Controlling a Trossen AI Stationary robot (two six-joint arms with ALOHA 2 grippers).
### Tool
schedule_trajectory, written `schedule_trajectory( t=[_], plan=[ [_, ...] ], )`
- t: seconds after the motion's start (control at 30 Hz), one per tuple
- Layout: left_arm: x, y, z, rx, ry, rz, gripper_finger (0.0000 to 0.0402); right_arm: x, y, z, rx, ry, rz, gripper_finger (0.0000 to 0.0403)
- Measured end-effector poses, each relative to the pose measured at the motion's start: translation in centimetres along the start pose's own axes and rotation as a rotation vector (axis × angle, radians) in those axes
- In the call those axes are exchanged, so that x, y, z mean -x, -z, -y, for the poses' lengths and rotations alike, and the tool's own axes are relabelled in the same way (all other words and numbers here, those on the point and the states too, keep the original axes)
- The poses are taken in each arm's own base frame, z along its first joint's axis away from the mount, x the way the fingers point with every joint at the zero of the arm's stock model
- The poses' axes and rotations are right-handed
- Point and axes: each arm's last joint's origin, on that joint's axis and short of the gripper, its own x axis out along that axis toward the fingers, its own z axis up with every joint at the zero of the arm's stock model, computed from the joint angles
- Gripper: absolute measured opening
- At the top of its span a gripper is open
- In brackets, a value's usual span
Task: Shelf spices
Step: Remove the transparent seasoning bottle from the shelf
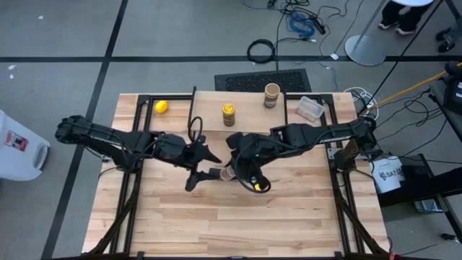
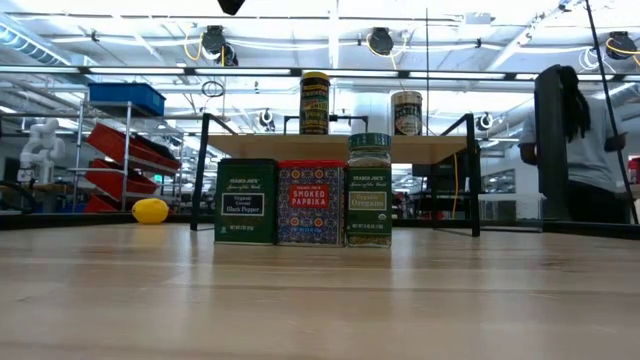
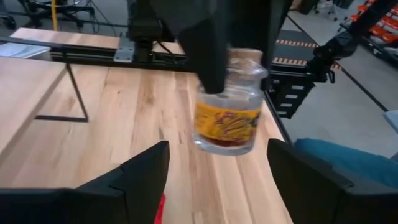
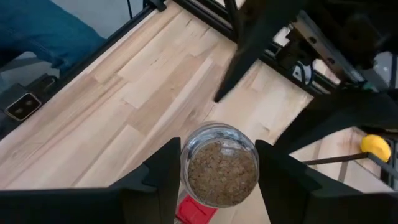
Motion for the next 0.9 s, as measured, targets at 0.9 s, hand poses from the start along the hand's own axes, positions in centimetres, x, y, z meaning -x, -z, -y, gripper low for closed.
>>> schedule_trajectory(
  t=[0.9],
  plan=[
    [-3.8,1.4,-0.2,-0.027,0.018,-0.056,0.0281,-2.9,0.7,0.6,0.035,-0.008,-0.045,0.0164]
  ],
)
